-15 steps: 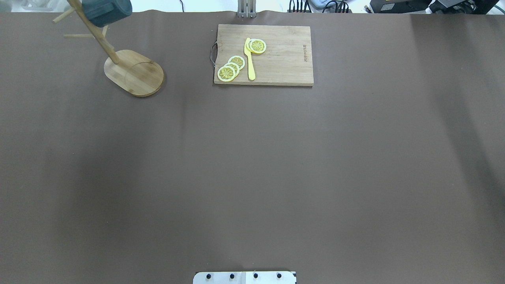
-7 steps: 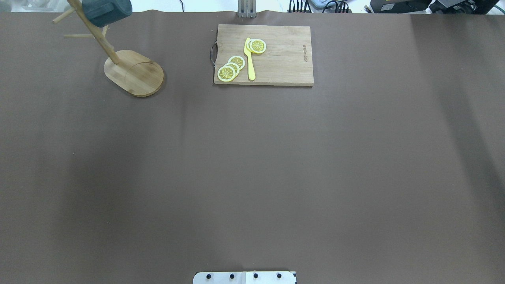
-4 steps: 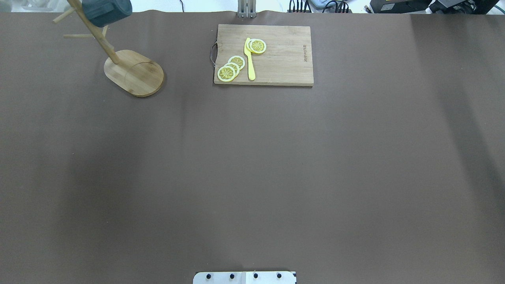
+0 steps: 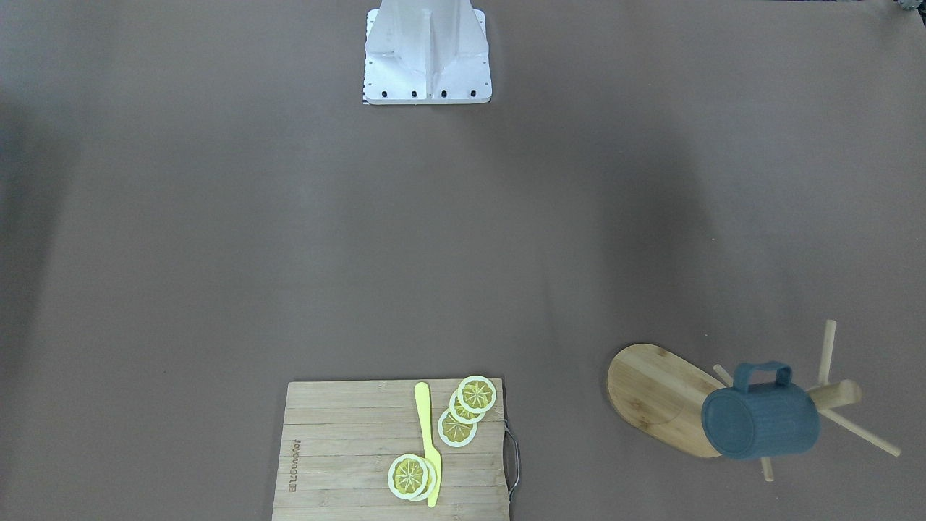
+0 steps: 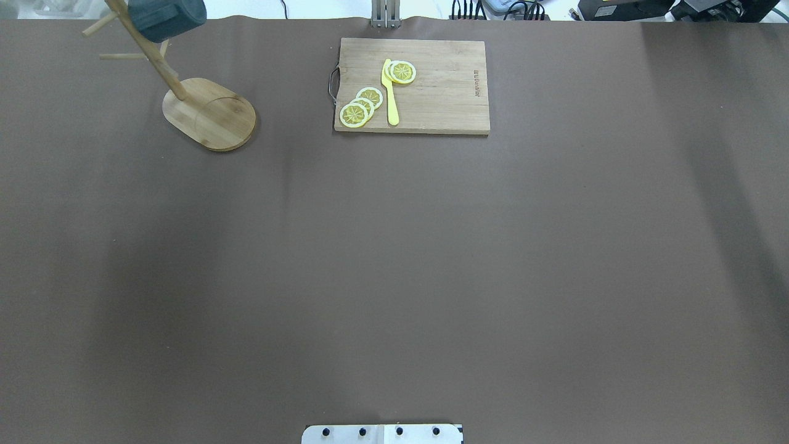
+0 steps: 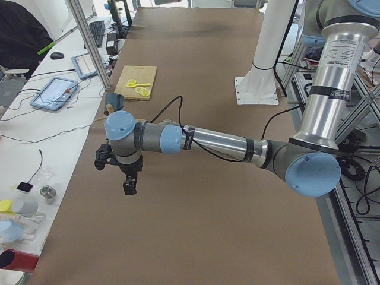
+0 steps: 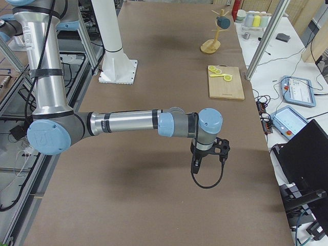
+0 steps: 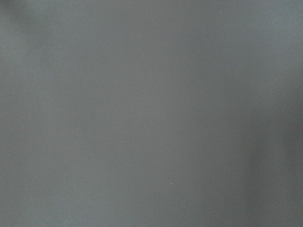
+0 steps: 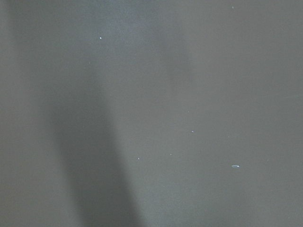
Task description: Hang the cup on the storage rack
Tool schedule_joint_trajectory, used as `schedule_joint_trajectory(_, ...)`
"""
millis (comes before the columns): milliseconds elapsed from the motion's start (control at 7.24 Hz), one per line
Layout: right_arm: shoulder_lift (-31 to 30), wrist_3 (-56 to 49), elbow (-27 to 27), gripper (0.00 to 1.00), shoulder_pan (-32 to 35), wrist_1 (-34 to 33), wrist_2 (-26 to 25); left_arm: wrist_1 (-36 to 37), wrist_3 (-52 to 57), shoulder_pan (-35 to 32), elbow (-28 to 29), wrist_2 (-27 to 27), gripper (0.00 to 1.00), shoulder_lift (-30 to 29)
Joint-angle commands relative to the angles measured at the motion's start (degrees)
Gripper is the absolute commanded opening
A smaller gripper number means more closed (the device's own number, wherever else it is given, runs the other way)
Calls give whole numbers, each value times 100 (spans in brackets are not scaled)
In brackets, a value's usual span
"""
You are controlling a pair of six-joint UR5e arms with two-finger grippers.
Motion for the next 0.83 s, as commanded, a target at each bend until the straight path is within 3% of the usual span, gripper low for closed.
schedule_joint_trajectory(0,-5,0,3,100,0,0,-6,0,0,-4,0,0,99,-8)
schedule_joint_trajectory(690,-5,9,12,100,0,88,-41,0,-9,5,0,-9,99,1)
